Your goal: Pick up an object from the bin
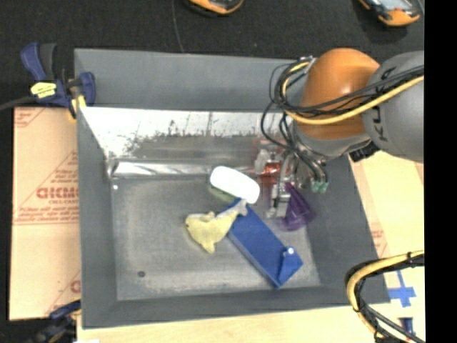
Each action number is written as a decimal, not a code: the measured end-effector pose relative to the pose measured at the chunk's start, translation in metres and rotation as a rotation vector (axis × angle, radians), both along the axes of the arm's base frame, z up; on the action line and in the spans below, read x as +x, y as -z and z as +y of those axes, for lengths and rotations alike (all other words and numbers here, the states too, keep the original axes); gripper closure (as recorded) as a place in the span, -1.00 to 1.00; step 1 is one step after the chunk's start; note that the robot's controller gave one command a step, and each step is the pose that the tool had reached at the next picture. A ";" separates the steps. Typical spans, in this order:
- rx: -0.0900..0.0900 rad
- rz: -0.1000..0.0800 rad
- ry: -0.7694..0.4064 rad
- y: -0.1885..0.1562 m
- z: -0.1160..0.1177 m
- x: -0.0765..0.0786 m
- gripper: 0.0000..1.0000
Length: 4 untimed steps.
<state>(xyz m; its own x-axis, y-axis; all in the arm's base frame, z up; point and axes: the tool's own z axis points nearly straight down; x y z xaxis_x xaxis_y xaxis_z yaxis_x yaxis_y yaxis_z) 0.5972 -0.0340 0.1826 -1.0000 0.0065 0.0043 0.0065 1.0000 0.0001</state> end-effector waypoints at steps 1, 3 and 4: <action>-0.001 -0.008 -0.001 -0.004 0.000 0.002 -1.00; 0.000 -0.016 -0.061 0.070 0.068 0.005 -1.00; -0.004 -0.017 -0.147 0.071 0.085 0.004 -1.00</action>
Offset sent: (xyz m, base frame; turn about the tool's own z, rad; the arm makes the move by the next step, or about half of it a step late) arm 0.0129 0.0291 -0.0608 -0.1071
